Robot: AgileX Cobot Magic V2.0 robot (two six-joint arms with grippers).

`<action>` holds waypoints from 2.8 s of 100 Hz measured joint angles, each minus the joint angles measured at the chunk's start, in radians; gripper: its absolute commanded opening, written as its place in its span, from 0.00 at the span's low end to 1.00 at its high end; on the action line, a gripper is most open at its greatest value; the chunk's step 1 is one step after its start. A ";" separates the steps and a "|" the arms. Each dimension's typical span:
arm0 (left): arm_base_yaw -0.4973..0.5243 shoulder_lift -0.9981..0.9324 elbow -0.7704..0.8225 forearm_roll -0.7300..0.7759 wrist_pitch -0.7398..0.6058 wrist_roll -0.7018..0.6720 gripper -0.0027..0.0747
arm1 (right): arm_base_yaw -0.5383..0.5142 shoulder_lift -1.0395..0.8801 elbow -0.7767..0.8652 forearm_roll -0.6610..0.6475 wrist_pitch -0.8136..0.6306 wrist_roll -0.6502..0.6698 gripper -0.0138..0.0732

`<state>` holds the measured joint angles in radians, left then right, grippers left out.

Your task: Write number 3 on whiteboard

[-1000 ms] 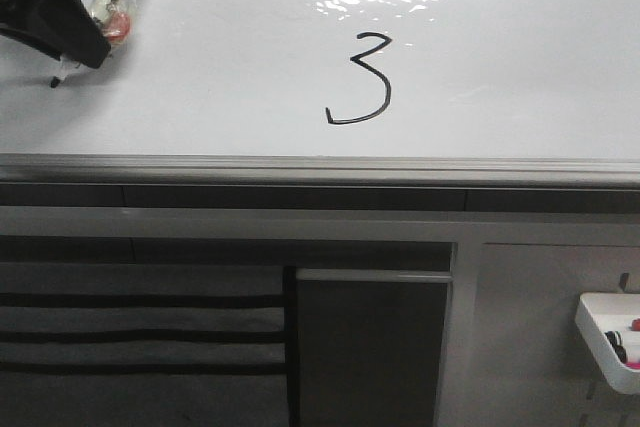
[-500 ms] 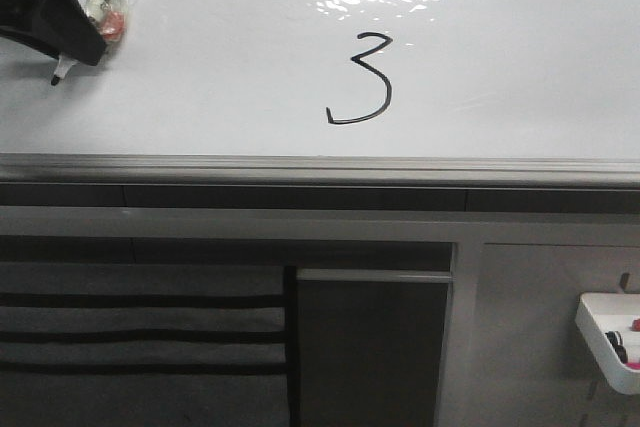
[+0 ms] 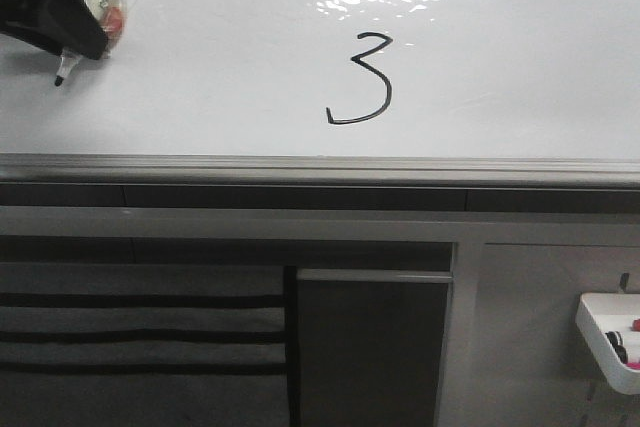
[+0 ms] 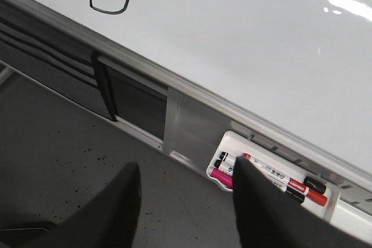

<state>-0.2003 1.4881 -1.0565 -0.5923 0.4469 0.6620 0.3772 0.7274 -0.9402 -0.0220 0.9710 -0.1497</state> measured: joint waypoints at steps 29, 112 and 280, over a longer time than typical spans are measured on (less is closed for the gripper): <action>0.001 -0.037 0.000 0.064 0.047 -0.002 0.61 | 0.000 0.000 0.000 0.000 0.000 0.024 0.53; 0.001 -0.934 0.402 0.238 0.101 -0.101 0.01 | -0.002 -0.225 0.113 -0.079 -0.140 0.293 0.07; 0.114 -1.494 1.063 0.561 -0.414 -0.695 0.01 | -0.002 -0.234 0.200 -0.102 -0.202 0.293 0.07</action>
<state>-0.0859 -0.0057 0.0061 -0.0316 0.0327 -0.0326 0.3755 0.4929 -0.7399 -0.1235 0.7689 0.1434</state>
